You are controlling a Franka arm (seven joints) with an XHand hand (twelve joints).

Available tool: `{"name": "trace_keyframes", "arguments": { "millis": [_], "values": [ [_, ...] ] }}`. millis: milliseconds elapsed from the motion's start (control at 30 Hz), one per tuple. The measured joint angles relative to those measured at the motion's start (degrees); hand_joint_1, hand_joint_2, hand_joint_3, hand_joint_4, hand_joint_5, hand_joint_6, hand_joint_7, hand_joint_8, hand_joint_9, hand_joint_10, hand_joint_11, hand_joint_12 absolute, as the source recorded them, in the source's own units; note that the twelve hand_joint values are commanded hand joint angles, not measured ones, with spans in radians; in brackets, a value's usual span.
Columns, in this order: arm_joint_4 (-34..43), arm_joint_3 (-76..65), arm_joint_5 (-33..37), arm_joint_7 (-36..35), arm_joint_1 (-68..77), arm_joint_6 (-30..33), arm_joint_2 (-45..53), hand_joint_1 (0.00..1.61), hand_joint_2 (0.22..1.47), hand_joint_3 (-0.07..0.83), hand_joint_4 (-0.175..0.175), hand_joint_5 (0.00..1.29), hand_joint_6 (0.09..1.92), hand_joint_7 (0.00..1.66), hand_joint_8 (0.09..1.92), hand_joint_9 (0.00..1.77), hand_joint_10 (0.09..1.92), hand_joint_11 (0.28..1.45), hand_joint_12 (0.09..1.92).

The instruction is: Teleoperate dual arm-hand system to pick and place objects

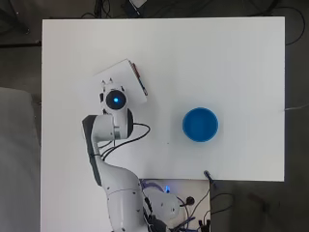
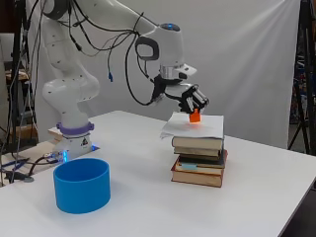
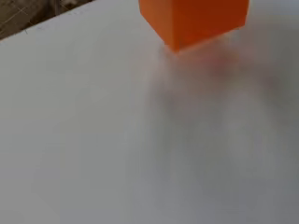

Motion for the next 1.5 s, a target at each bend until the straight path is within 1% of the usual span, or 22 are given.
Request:
{"name": "trace_keyframes", "arguments": {
  "millis": [233, 467, 600, 733, 933, 1033, 1167, 1267, 1367, 1500],
  "values": [
    [1.4, -1.12, 0.84, -2.36, 0.56, 0.24, -6.5, 0.93, 1.22, 0.001, 0.175, 0.78, 1.29, 1.27, 1.92, 1.56, 1.92, 1.16, 1.87],
    [2.3, -4.99, -3.18, -2.4, 0.16, -2.42, -11.3, 0.91, 1.23, 0.001, 0.175, 0.75, 1.33, 1.22, 1.92, 1.52, 1.92, 1.12, 1.84],
    [1.26, -8.38, -4.74, -2.9, -0.23, -3.3, -16.78, 0.92, 1.23, 0.0, 0.175, 0.75, 1.34, 1.21, 1.92, 1.51, 1.92, 1.1, 1.83],
    [-0.88, -11.53, -7.12, -3.56, -1.37, -3.7, -18.87, 0.92, 1.23, 0.001, 0.175, 0.75, 1.36, 1.22, 1.87, 1.5, 1.89, 1.09, 1.81],
    [-6.18, -24.09, -12.57, -4.93, -4.76, -4.32, -24.86, 0.91, 1.23, 0.0, 0.175, 0.74, 1.36, 1.25, 1.87, 1.52, 1.9, 1.13, 1.84],
    [-7.87, -29.46, -14.95, -6.41, -5.35, -3.24, -23.88, 0.91, 1.23, -0.001, 0.175, 0.75, 1.35, 1.26, 1.88, 1.53, 1.91, 1.15, 1.85],
    [-8.84, -35.78, -16.58, -7.77, -5.37, -1.69, -18.31, 0.92, 1.23, -0.001, 0.175, 0.75, 1.35, 1.27, 1.85, 1.53, 1.9, 1.15, 1.86],
    [-10.06, -40.33, -17.54, -9.06, -5.44, 0.68, -14.5, 0.92, 1.22, -0.002, 0.175, 0.76, 1.34, 1.27, 1.82, 1.52, 1.88, 1.14, 1.85],
    [-10.97, -43.87, -18.71, -10.27, -5.84, 1.75, -13.62, 0.93, 1.22, -0.002, 0.175, 0.77, 1.32, 1.26, 1.8, 1.51, 1.87, 1.13, 1.85],
    [-11.63, -47.39, -20.65, -11.02, -6.25, 2.82, -12.59, 0.93, 1.22, -0.001, 0.175, 0.78, 1.32, 1.23, 1.79, 1.47, 1.86, 1.09, 1.84]
  ]
}}
